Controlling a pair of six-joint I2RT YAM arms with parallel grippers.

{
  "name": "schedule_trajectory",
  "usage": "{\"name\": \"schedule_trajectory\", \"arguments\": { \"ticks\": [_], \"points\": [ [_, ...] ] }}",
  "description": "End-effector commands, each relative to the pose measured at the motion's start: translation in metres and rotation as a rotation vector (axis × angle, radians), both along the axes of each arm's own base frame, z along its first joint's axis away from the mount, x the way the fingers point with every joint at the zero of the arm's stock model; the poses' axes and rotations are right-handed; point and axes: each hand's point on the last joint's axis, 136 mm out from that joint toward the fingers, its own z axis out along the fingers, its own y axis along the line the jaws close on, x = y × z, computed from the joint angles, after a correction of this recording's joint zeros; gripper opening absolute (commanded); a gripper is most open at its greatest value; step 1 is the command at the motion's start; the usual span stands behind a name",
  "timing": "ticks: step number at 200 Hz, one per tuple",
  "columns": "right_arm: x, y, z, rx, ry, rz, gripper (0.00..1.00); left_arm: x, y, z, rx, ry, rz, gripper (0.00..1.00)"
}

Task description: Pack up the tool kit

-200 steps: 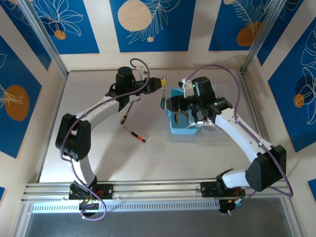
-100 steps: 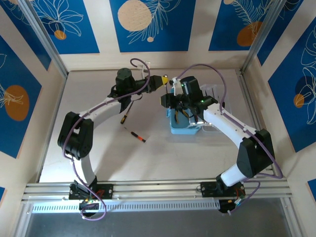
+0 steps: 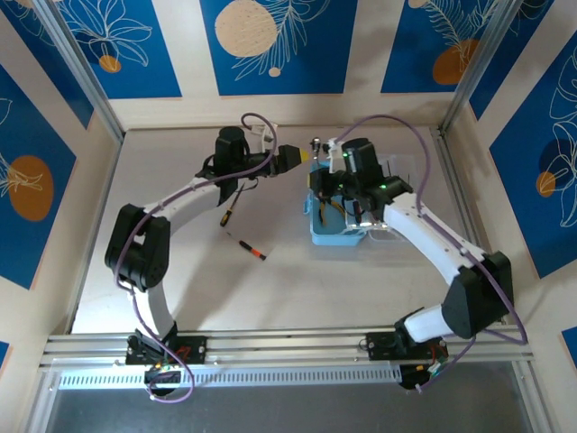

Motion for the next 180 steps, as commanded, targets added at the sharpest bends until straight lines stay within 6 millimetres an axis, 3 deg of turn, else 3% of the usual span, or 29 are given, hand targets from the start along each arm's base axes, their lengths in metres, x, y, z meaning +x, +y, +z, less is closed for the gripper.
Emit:
{"name": "schedule_trajectory", "arguments": {
  "ticks": [1, 26, 56, 107, 180],
  "points": [
    [-0.007, -0.044, 0.006, -0.071, -0.001, -0.092, 0.00, 0.018, 0.071, -0.014, 0.385, -0.122, 0.170, 1.00],
    [-0.010, -0.085, -0.028, -0.161, 0.122, -0.187, 0.00, 0.023, 0.128, -0.041, 0.616, -0.096, 0.270, 1.00],
    [-0.008, -0.106, -0.063, -0.247, 0.239, -0.232, 0.00, 0.012, 0.160, -0.071, 0.742, -0.038, 0.295, 1.00],
    [0.004, -0.102, -0.096, -0.280, 0.327, -0.223, 0.00, -0.007, 0.166, -0.094, 0.751, 0.008, 0.282, 1.00],
    [0.011, -0.097, -0.120, -0.284, 0.384, -0.216, 0.02, -0.009, 0.162, -0.098, 0.735, 0.019, 0.268, 1.00]
  ]
}}
